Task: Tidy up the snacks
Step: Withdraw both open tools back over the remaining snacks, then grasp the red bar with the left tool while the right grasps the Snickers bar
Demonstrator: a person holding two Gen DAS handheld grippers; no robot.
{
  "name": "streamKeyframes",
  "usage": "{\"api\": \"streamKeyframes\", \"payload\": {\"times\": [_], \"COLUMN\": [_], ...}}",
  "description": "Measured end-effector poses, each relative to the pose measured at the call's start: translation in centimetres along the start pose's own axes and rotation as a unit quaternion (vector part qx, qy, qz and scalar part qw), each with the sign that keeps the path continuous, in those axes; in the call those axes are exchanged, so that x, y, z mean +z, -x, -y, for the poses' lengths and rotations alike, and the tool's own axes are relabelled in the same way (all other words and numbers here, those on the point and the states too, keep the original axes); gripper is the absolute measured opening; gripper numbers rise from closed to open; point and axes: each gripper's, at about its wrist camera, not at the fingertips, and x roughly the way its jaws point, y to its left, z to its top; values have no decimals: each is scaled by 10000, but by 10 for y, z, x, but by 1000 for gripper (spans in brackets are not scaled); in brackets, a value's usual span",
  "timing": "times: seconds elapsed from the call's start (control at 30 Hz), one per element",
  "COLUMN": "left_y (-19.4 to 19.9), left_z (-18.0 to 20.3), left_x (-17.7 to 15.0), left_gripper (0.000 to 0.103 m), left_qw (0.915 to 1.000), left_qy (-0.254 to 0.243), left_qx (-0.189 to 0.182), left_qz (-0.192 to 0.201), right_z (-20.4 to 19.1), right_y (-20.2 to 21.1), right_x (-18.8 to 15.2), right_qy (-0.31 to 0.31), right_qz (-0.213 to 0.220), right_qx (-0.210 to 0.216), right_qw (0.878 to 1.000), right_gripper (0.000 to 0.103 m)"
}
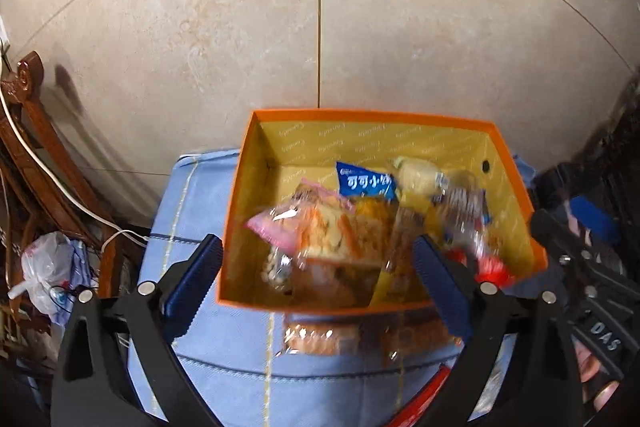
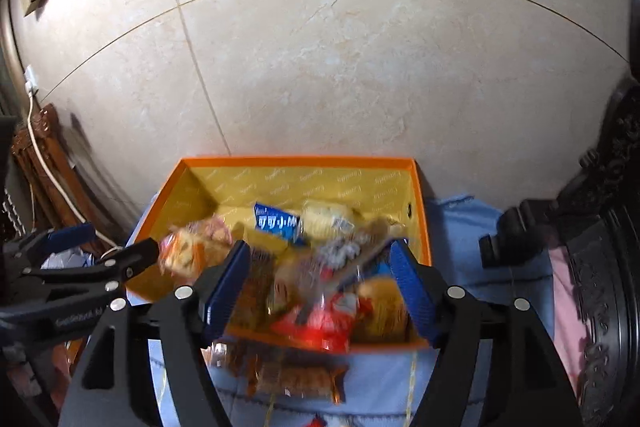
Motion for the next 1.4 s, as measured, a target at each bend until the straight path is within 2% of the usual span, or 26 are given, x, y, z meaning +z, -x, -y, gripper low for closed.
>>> {"api": "streamKeyframes", "payload": {"times": [0.13, 0.37, 0.6, 0.9, 0.93, 0.97, 1.03, 1.07, 1.13, 1.27, 1.4], "left_y": [16, 27, 27, 10, 7, 0, -12, -21, -35, -48, -57], "left_z": [-4, -3, 11, 55, 59, 68, 79, 85, 88, 90, 100], "left_x": [-34, -95, -133, -171, -175, -181, -193, -201, -209, -214, -212], "left_gripper": [94, 94, 94, 94, 89, 76, 65, 63, 61, 60, 60], "left_qw": [9998, 9986, 9963, 9893, 9880, 9848, 9784, 9743, 9705, 9675, 9634], "left_qy": [-84, -239, -438, -976, -1057, -1234, -1540, -1755, -1886, -1868, -2022], "left_qx": [-158, -296, -421, -659, -705, -782, -855, -828, -782, -955, -969], "left_qz": [-77, -355, -615, -864, -878, -940, -1080, -1141, -1283, -1414, -1468], "right_z": [0, -3, 17, 43, 45, 47, 50, 51, 55, 64, 67], "right_y": [24, 54, 64, 74, 74, 74, 74, 74, 73, 67, 60], "right_x": [-32, -86, -140, -175, -176, -178, -182, -183, -187, -192, -194], "right_qy": [-52, 3, -137, -413, -429, -446, -483, -497, -523, -601, -637], "right_qz": [-115, -299, -682, -886, -902, -919, -940, -949, -969, -1070, -1155], "right_qx": [126, -4, -211, -226, -222, -218, -193, -179, -152, -130, -86], "right_qw": [9998, 9996, 9974, 9950, 9947, 9945, 9942, 9941, 9938, 9924, 9912], "right_gripper": [73, 75, 77, 77, 77, 77, 77, 77, 77, 77, 77]}}
